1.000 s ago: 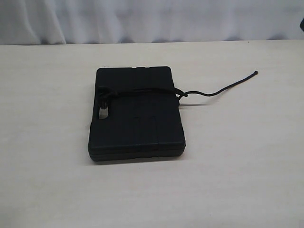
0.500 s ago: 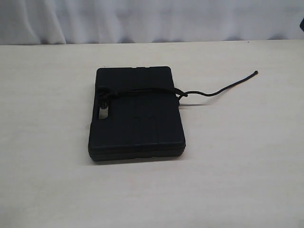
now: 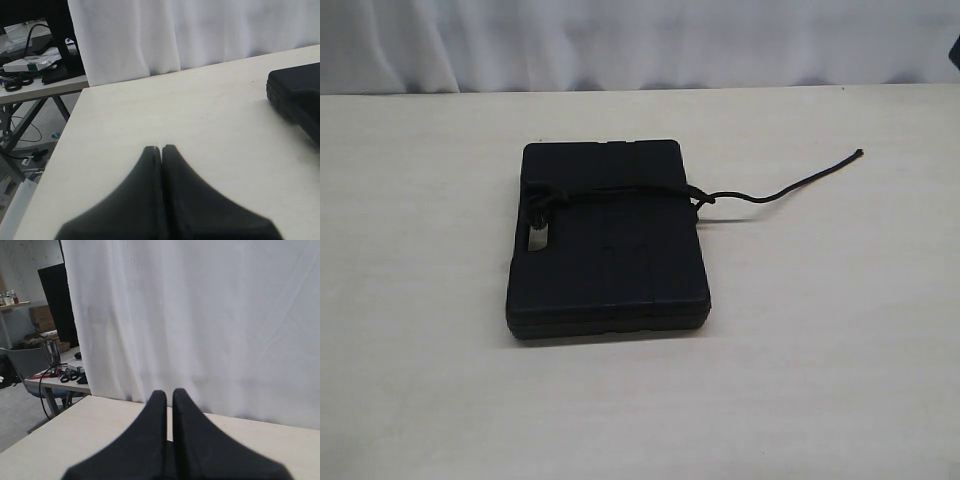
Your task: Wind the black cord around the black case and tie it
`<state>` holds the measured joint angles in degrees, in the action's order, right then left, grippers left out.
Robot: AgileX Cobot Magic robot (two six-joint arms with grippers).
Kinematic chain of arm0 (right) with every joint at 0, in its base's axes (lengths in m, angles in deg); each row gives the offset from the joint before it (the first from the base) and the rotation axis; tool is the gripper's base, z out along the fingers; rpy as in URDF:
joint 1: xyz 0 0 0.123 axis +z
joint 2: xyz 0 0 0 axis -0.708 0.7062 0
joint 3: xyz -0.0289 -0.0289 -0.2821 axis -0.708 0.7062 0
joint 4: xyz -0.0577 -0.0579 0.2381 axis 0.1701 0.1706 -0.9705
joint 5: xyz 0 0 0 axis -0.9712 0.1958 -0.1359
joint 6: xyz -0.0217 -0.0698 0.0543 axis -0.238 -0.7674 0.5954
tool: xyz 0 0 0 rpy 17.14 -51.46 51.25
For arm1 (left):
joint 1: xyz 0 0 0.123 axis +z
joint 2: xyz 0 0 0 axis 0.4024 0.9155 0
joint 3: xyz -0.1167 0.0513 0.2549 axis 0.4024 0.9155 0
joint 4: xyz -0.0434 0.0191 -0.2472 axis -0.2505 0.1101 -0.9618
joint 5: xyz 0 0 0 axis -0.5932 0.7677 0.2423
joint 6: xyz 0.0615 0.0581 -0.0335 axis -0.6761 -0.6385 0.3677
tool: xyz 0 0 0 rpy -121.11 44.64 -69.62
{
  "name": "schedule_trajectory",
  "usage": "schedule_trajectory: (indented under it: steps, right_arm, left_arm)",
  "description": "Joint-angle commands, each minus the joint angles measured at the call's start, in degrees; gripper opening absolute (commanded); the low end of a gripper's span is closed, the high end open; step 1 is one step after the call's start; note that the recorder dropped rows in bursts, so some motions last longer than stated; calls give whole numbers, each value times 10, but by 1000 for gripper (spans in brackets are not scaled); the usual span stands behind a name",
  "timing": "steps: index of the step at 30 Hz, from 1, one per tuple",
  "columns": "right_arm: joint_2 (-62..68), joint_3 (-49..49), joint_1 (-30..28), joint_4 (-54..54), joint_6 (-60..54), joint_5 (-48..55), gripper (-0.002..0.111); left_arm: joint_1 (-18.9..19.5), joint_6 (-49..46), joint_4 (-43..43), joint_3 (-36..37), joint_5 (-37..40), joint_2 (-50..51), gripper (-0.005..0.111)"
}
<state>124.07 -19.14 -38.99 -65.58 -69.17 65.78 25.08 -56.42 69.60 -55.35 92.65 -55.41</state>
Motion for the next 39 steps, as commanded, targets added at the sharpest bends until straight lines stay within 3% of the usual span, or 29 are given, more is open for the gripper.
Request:
schedule_trajectory:
  steps: [1, 18, 26, 31, 39]
  right_arm:
    - [-24, 2, 14, 0, 4, -9, 4]
    - [-298, 2, 14, 0, 4, -9, 4]
    - [-327, 2, 14, 0, 9, -7, 4]
    - [-327, 2, 14, 181, 134, 4, 4]
    - [-327, 10, 14, 567, 551, -62, 4]
  left_arm:
    - [-4, 4, -2, 1, 1, -2, 0]
    - [-4, 4, -2, 1, 1, -2, 0]
    - [-4, 4, -4, 1, 1, -2, 0]
    - [-4, 4, -4, 1, 1, -2, 0]
    - [-4, 4, -4, 1, 1, -2, 0]
